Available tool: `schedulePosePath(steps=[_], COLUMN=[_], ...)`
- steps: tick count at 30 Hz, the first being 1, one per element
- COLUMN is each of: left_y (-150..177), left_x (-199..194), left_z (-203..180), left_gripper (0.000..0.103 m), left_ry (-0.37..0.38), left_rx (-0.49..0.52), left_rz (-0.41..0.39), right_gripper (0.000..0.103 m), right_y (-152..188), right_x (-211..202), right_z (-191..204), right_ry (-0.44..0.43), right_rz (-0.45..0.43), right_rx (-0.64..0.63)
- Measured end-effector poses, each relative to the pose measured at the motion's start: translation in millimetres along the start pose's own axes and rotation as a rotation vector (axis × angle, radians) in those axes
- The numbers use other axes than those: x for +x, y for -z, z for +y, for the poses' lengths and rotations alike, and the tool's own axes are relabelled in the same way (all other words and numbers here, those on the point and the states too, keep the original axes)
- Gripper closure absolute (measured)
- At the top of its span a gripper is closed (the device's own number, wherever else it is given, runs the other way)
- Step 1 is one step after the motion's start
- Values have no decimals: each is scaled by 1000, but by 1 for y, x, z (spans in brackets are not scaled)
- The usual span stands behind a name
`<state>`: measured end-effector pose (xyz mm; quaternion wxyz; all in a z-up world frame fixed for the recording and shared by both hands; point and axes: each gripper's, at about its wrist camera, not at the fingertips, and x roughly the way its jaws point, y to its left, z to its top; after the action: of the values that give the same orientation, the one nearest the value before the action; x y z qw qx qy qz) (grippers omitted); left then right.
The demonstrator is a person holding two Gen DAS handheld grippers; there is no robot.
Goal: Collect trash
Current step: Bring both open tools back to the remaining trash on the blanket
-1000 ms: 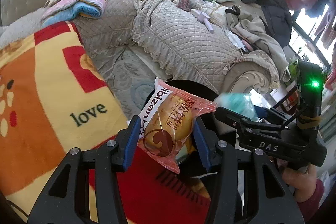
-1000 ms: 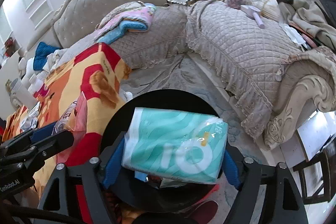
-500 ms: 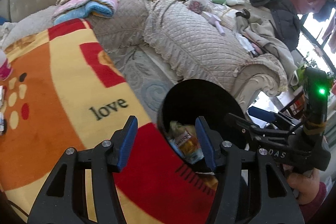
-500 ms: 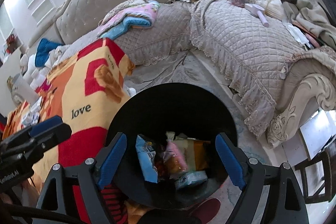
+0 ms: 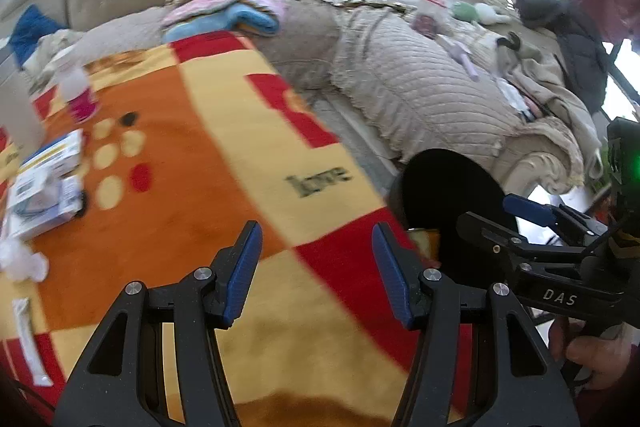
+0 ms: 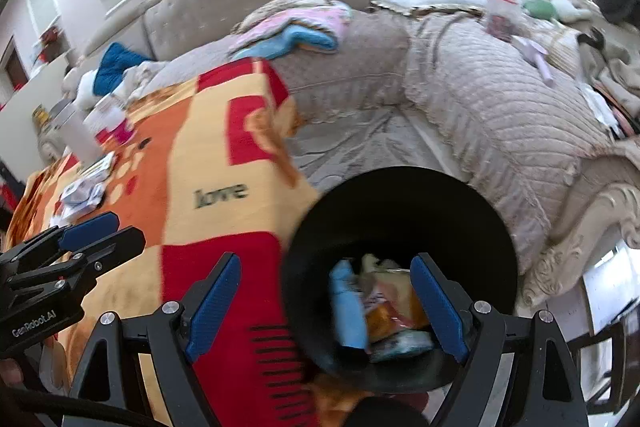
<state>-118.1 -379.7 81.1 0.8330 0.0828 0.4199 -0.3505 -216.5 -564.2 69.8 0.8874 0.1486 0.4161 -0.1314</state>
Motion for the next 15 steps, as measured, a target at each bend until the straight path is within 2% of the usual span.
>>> schedulePosePath(steps=[11,15], left_y=[33,56], left_x=[-50,-74], left_z=[101,145], left_gripper=[47,47], left_ry=[-161,-257], left_rx=[-166,-222], left_rz=[-3,-1], right_gripper=[18,18], right_y=[3,9], right_x=[27,33], right_z=[97,132], right_ry=[-127,-164], right_rz=[66,85], right_rx=[-152,-213])
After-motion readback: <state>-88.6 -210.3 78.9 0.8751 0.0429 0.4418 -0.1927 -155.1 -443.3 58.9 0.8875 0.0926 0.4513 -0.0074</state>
